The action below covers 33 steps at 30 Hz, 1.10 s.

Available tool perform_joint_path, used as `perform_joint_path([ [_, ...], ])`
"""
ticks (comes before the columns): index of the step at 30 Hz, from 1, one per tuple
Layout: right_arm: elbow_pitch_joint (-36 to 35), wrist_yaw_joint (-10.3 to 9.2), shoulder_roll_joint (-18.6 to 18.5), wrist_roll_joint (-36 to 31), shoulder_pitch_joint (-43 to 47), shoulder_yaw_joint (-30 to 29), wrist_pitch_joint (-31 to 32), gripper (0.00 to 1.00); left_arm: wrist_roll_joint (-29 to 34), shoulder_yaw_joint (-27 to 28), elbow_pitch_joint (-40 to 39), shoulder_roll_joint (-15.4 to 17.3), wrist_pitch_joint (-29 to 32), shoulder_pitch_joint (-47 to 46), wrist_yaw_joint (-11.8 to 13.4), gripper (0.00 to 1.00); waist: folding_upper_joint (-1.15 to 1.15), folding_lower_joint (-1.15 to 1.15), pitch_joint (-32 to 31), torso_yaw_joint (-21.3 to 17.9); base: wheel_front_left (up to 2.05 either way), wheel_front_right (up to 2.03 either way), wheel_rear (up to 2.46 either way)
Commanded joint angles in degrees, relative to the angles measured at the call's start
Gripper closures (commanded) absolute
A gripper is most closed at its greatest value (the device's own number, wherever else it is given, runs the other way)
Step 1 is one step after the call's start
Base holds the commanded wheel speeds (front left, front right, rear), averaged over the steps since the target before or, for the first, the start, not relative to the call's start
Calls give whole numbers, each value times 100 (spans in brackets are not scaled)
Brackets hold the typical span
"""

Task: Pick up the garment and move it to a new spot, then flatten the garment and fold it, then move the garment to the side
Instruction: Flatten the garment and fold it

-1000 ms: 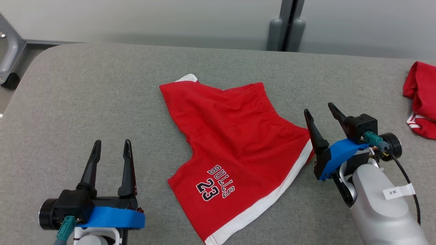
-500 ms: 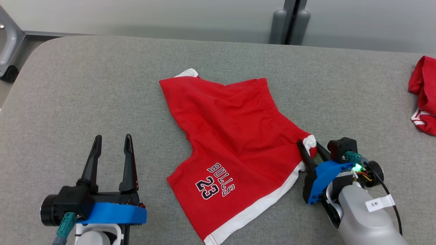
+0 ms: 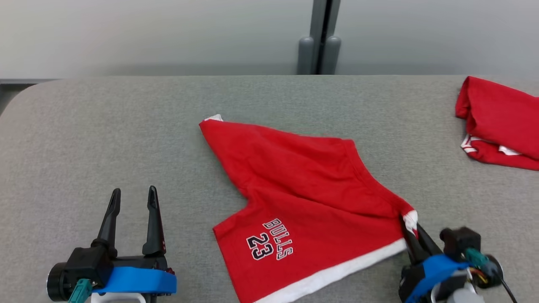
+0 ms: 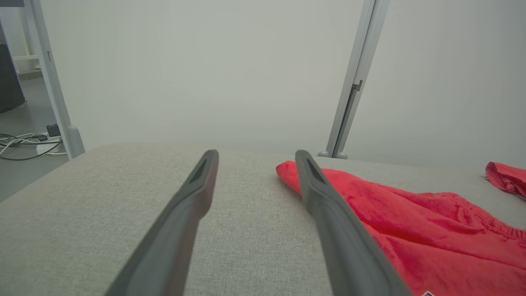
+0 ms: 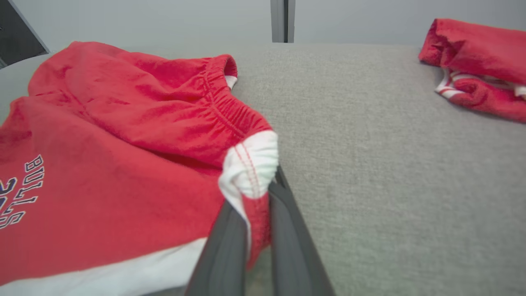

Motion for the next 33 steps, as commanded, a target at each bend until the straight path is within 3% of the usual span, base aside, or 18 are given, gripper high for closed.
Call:
perform_joint_path([
  [1, -238, 1, 28, 65, 313, -96, -16, 100, -2, 7, 6, -5, -25, 43, -15, 0, -1, 1, -79, -122, 0, 0, 0],
  [6, -832, 1, 202, 99, 1062, -295, -17, 100, 35, 18, 37, -4, -25, 108, -31, 0, -1, 1, -179, -256, 0, 0, 0],
  [8, -1033, 1, 257, 111, 1272, -327, -17, 53, 38, 44, 39, -5, -25, 127, -36, 0, -1, 1, -227, -305, 0, 0, 0],
  [9, -1148, 1, 279, 122, 1353, -344, -17, 0, 46, 51, 36, -6, -25, 134, -39, 0, -1, 1, -245, -327, 0, 0, 0],
  [26, -3409, 1, 370, -328, 1785, -772, -17, 0, 168, 136, 26, -5, -25, 312, -113, 0, -1, 1, -439, -478, 0, 0, 0],
  [33, -3526, 1, 375, -519, 2020, -596, -17, 0, 212, 195, 48, -5, -24, 367, -70, 0, -1, 1, -506, -490, 0, 0, 0],
])
